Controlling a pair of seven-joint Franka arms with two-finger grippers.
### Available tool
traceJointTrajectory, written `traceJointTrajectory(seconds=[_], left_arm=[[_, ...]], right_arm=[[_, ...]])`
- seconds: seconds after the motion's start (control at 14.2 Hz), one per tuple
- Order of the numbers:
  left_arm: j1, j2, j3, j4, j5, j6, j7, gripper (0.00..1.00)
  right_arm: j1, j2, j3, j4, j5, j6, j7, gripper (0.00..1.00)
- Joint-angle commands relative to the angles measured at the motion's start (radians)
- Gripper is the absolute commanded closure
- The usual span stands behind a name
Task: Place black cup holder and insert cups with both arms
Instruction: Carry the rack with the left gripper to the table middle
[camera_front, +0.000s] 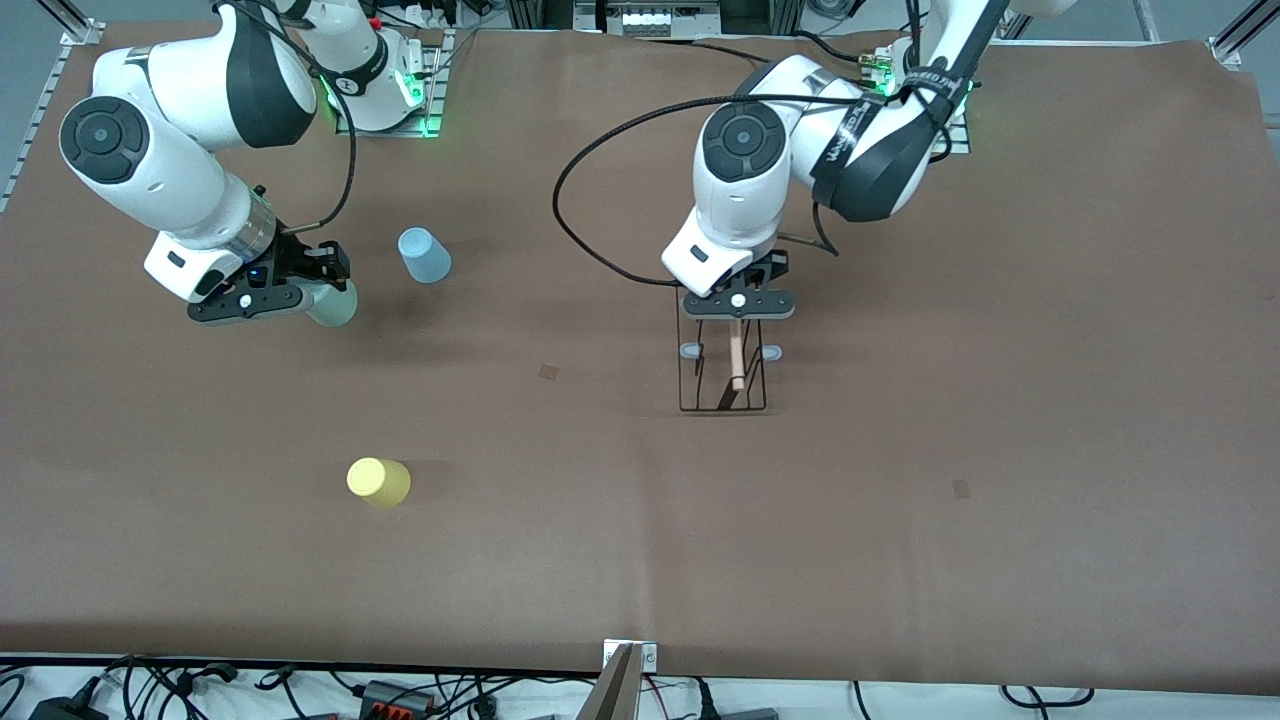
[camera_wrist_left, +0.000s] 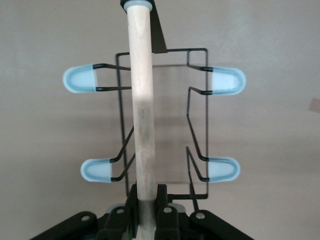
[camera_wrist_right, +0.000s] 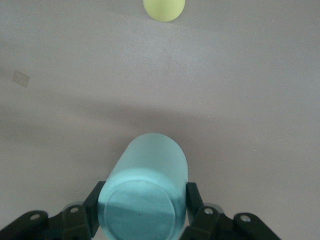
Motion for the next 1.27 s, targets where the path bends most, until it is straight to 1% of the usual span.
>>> traceJointTrajectory(seconds=[0.0, 0.28, 0.42, 0.63, 0.85, 0.92, 0.99, 1.06, 1.2], left_arm=[[-0.033, 0.035, 0.013, 0.041, -0.003, 0.02, -0.012, 0.99], [-0.072, 0.087, 0.013, 0.041, -0.005, 0.073, -0.027, 0.99], [-0.079, 0.096, 0.013, 0.039, -0.021, 0.099, -0.044, 0.99], [-0.102, 0.116, 0.013, 0.039, -0.023, 0.101, -0.05, 0.99], [-0.102, 0.125, 0.013, 0.039, -0.023, 0.103, -0.051, 0.99], [-0.103, 0.127, 0.013, 0.039, -0.025, 0.103, -0.051, 0.97], [-0.105, 0.127, 0.013, 0.038, -0.026, 0.101, -0.051, 0.77], [-0.108, 0.127, 0.013, 0.038, -0.029, 0.101, -0.049, 0.37], [-0.103, 0.119, 0.014, 0.039, -0.025, 0.101, -0.043, 0.0]], right_arm=[[-0.008, -0.007, 0.003, -0.004, -0.006, -0.011, -0.02, 0.89], [-0.008, -0.007, 0.003, -0.004, -0.006, -0.011, -0.02, 0.88], [-0.009, -0.007, 0.003, -0.004, -0.006, -0.011, -0.02, 0.88], [-0.008, -0.007, 0.003, -0.004, -0.006, -0.011, -0.02, 0.88], [-0.008, -0.007, 0.003, -0.005, -0.006, -0.011, -0.02, 0.88], [-0.008, -0.007, 0.003, -0.004, -0.006, -0.011, -0.02, 0.88], [-0.008, -0.007, 0.003, -0.004, -0.005, -0.011, -0.018, 0.88], [-0.008, -0.009, 0.003, -0.002, -0.005, -0.011, -0.011, 0.88], [0.0, -0.009, 0.006, 0.002, 0.001, -0.011, 0.006, 0.88]])
